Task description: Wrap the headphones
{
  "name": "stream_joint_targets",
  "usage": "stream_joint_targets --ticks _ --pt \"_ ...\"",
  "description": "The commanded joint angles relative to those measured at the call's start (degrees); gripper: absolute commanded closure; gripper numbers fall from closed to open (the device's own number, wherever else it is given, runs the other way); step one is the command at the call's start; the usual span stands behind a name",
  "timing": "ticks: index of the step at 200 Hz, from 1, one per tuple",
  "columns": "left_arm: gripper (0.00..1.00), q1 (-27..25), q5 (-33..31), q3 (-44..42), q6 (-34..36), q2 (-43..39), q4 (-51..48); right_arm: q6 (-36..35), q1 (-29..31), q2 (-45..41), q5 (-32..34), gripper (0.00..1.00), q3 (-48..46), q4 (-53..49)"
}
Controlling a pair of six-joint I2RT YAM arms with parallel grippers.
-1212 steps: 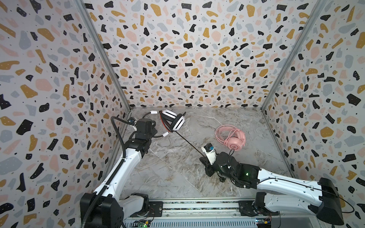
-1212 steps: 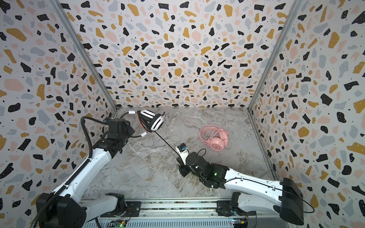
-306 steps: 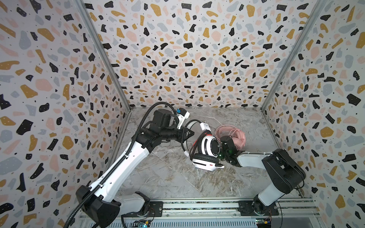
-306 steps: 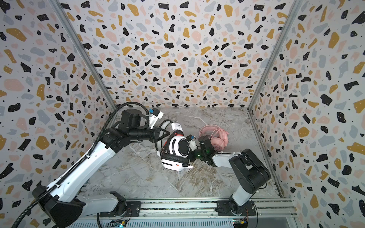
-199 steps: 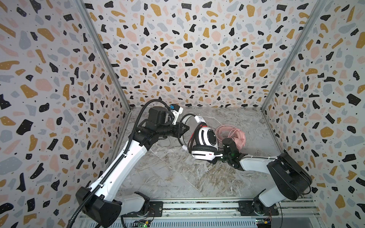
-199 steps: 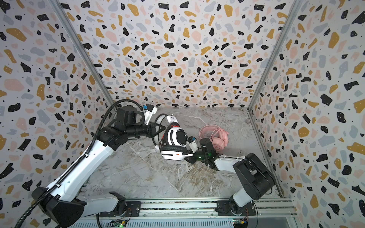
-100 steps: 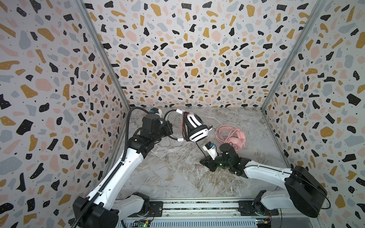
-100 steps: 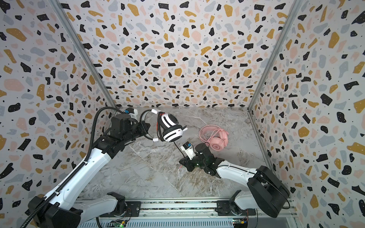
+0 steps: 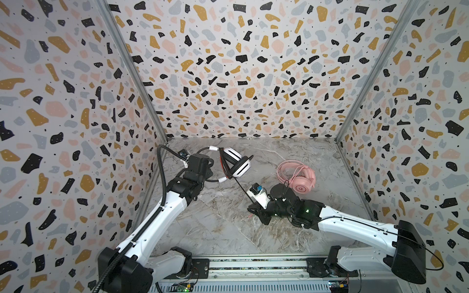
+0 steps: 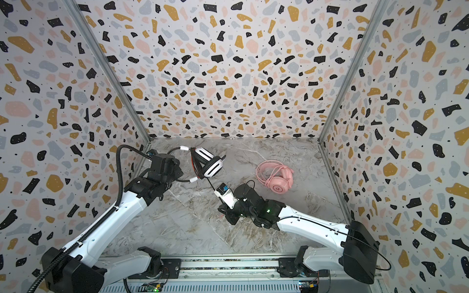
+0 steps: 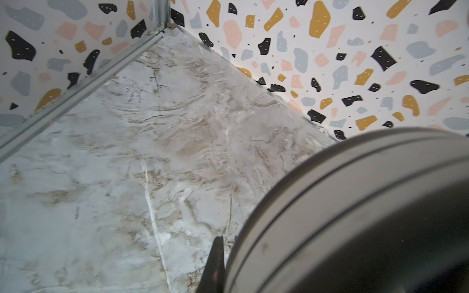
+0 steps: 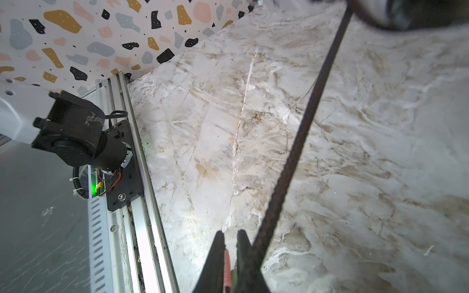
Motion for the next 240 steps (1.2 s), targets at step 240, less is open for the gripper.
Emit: stream_joint_targets --ticks 240 --pt "1.0 -17.17 18.99 -15.13 25.96 -7.26 14.51 -20.55 -11.95 7.19 19.3 0.92 25.09 -16.3"
